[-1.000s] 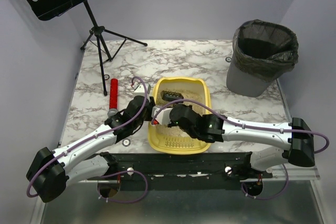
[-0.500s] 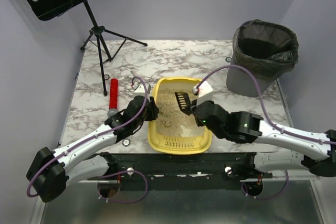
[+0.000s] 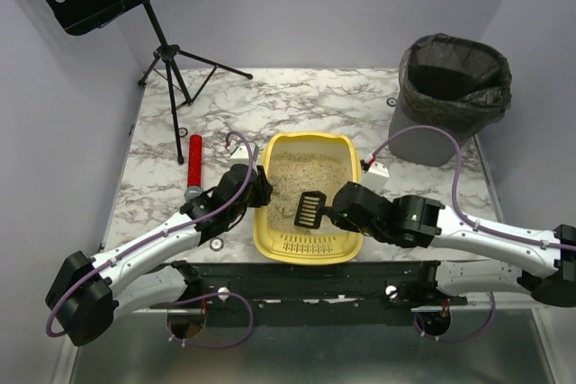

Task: Clean the litter box

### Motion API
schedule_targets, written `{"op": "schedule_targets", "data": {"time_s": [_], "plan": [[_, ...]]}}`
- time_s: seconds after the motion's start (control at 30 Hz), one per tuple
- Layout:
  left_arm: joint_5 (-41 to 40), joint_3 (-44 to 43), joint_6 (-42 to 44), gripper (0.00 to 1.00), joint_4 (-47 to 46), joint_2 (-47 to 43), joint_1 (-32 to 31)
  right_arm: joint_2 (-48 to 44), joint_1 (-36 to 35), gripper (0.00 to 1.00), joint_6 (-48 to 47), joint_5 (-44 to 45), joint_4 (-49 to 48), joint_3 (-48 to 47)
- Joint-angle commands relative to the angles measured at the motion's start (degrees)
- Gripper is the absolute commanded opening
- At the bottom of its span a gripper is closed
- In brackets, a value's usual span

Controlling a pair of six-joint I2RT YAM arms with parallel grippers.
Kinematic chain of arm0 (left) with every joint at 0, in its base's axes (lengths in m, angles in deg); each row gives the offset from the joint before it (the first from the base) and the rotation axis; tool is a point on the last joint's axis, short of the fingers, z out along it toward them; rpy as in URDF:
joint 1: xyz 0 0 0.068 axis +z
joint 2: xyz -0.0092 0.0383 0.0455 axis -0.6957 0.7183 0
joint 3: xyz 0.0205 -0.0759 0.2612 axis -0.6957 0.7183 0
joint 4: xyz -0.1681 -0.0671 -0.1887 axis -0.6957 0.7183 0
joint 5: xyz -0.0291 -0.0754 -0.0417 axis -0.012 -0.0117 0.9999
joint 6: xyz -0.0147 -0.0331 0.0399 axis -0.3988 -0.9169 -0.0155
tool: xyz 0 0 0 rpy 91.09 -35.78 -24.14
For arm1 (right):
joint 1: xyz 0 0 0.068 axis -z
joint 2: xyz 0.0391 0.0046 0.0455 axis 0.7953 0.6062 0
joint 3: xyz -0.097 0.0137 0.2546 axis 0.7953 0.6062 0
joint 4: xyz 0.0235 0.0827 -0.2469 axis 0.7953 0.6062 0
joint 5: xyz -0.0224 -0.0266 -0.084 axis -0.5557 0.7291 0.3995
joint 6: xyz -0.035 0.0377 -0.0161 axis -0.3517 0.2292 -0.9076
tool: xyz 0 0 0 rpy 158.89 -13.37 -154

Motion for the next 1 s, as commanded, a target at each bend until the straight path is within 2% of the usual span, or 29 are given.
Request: {"op": "schedule_targets", "data": {"time_s": [0.0, 0.03, 0.2, 0.37, 0.5, 0.83, 0.97], "plan": [[1.8, 1.3, -2.1, 0.40, 2.2, 1.3, -0.5, 1.3, 0.6, 0.01, 18.1, 2.0, 0.0, 6.3], [2.0, 1.3, -2.2, 0.40, 2.0, 1.3, -0.5, 1.4, 0.5, 0.01, 21.5, 2.1, -1.5, 7.6], [2.4, 1.3, -2.8, 0.39, 1.9, 2.1, -0.5, 0.6, 0.7, 0.01, 25.2, 1.9, -14.8, 14.4], [2.3, 1.1, -3.5, 0.39, 2.1, 2.3, -0.6, 3.0, 0.8, 0.01, 34.8, 4.4, -17.8, 18.7], [2.3, 0.8, -3.6, 0.38, 2.2, 2.8, -0.6, 7.3, 0.7, 0.01, 38.6, 5.3, -23.6, 19.8], [3.2, 0.6, -4.5, 0.32, 1.6, 4.8, -0.7, 16.6, 0.9, 0.01, 53.5, 13.6, -28.1, 19.1], [3.0, -0.1, -4.6, 0.29, 2.3, 5.3, -0.6, 17.9, 0.9, 0.01, 54.4, 16.2, -28.0, 18.5]]}}
